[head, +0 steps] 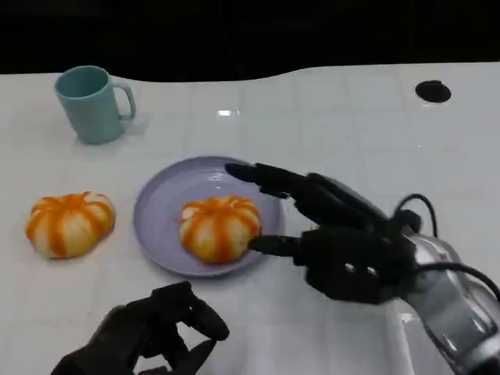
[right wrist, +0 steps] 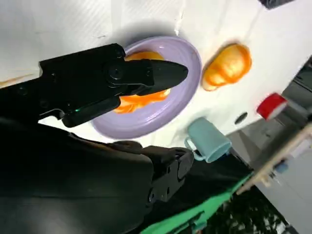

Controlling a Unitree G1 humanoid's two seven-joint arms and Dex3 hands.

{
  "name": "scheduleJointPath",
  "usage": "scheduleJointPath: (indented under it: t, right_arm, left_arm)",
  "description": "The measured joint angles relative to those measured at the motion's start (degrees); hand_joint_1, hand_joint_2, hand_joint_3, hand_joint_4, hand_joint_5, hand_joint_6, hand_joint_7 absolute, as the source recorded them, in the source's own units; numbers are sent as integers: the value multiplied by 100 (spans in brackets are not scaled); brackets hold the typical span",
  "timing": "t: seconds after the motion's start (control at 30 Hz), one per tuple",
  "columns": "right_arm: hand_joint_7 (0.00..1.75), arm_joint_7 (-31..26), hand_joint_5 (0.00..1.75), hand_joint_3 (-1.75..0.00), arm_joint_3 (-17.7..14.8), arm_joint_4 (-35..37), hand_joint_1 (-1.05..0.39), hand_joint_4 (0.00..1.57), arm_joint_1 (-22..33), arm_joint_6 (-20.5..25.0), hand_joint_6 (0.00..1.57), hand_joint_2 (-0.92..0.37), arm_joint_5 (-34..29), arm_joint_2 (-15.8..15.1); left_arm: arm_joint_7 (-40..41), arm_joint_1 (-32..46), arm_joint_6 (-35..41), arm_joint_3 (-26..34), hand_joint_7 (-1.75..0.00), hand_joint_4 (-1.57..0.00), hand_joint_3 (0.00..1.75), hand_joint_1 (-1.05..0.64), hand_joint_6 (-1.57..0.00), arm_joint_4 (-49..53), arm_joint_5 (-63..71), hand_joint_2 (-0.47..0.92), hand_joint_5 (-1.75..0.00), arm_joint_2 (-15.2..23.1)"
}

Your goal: Grasp the bread from the table and place it into the plate.

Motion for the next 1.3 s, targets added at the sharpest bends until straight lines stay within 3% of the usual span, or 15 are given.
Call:
scheduleJointPath:
  t: [0.13,0.4,0.53,0.67,0.7,0.77,0.8,0.93,1.03,1.3]
  right_arm:
    - [13,-30,88,-29,-200,-403,-56,13,500,-285,43,-92,82,-235]
    - [24,-57,103,-21,-690,-1233,-44,30,1490,-724,58,-92,469,-629]
    - [73,-123,124,-15,-889,-1425,-30,43,1794,-958,54,-92,539,-707]
    - [94,-284,138,-18,-1100,-1530,-19,58,2115,-1128,64,-91,641,-721]
    - [97,-368,146,-27,-1151,-1573,-17,59,2199,-1144,66,-87,625,-721]
    - [107,-500,158,-84,-1241,-1657,-9,66,2350,-1155,72,-58,541,-722]
    - [110,-556,161,-99,-1287,-1701,-7,67,2423,-1153,74,-51,477,-722]
    - [124,-619,174,-132,-1390,-1906,3,81,2736,-1133,82,-37,474,-725]
    - [139,-644,175,-146,-1540,-2063,4,89,2991,-1116,80,-32,475,-743]
    - [147,-708,175,-147,-1781,-2446,4,90,3650,-861,78,-28,227,-804]
  left_arm:
    - [0,-13,-2,1,-128,-64,70,-22,-63,25,3,77,-175,-4]
    - [-1,-4,-4,21,-127,-62,70,-24,-63,40,14,78,-175,8]
    - [-3,0,-4,24,-126,-62,70,-23,-63,39,6,78,-175,8]
    - [-3,6,-1,26,-126,-63,69,-23,-63,37,12,79,-175,21]
    - [-3,6,1,26,-126,-63,69,-23,-63,36,11,79,-175,22]
    - [-4,6,9,26,-126,-63,69,-23,-63,33,11,79,-175,24]
    - [-4,5,13,25,-126,-63,69,-23,-63,32,10,79,-175,24]
    - [-6,3,21,30,-126,-63,69,-23,-63,30,-8,79,-175,21]
    - [-6,-1,20,49,-126,-64,68,-24,-64,33,-37,79,-175,21]
    - [-9,-34,16,91,-125,-65,68,-25,-65,59,-123,79,-175,26]
